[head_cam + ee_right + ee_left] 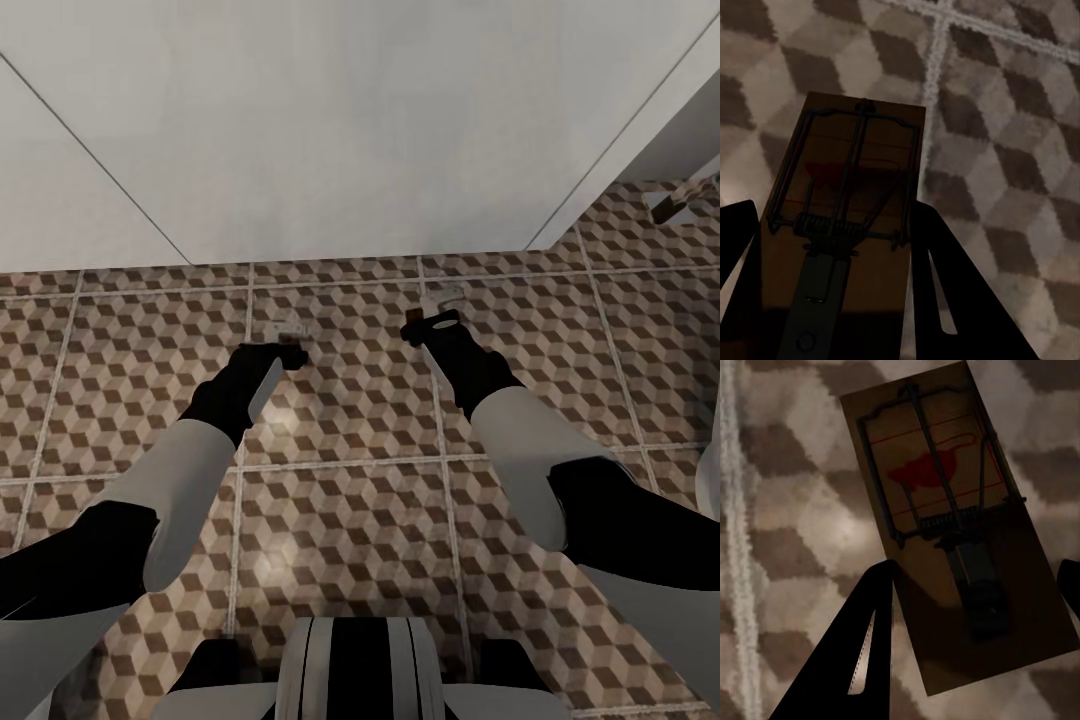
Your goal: Take the four mousetraps from the cabinet in the bathroom and place them on the bathroom floor. Make sure all four end up on the same floor surface, and ensure that at least two of them are either under or directly next to the same bathroom sink.
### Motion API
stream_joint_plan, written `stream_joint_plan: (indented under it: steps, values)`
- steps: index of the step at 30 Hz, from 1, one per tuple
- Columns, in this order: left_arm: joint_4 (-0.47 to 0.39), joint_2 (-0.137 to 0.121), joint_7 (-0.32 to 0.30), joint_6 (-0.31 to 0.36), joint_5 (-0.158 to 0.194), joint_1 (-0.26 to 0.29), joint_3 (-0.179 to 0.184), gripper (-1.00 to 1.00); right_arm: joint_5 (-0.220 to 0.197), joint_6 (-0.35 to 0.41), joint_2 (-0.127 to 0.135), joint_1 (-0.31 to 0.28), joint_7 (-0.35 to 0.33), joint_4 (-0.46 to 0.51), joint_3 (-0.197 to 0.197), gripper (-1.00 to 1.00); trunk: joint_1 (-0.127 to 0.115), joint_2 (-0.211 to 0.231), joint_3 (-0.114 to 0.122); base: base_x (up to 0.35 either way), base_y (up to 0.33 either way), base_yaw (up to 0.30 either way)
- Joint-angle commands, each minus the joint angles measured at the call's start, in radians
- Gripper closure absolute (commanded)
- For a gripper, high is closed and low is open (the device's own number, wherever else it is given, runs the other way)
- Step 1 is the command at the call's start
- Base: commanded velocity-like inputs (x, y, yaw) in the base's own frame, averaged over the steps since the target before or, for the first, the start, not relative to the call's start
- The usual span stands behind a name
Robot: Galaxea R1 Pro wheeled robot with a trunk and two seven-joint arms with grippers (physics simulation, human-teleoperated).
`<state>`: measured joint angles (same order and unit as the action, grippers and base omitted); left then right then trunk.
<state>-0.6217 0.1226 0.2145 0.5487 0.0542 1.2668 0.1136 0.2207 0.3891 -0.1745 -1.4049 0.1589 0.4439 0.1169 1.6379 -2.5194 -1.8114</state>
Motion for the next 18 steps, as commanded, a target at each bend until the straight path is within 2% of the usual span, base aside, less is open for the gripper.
stream_joint_plan:
  steps: [1, 6, 11, 18]
  values:
    - [-0.002, -0.001, 0.008, 0.005, 0.005, 0.000, 0.005, 1.00, 0.003, 0.007, 0.000, 0.000, 0.002, 0.001, 0.003, 1.00, 0.000, 0.000, 0.000, 0.000, 0.000, 0.000]
    - [-0.018, -0.005, 0.002, 0.002, 0.005, 0.000, 0.004, 1.00, 0.003, 0.001, 0.000, 0.000, 0.002, 0.002, 0.003, 1.00, 0.000, 0.000, 0.000, 0.000, 0.000, 0.000]
    - [-0.077, -0.008, -0.004, 0.002, 0.006, 0.000, 0.007, 1.00, 0.003, -0.005, 0.000, 0.000, 0.001, 0.004, 0.003, 1.00, 0.000, 0.000, 0.000, 0.000, 0.000, 0.000]
    - [-0.113, -0.010, -0.006, 0.002, 0.007, 0.000, 0.010, 1.00, 0.002, -0.061, 0.000, 0.001, -0.005, 0.004, 0.004, 1.00, 0.000, 0.000, 0.000, 0.000, 0.000, 0.000]
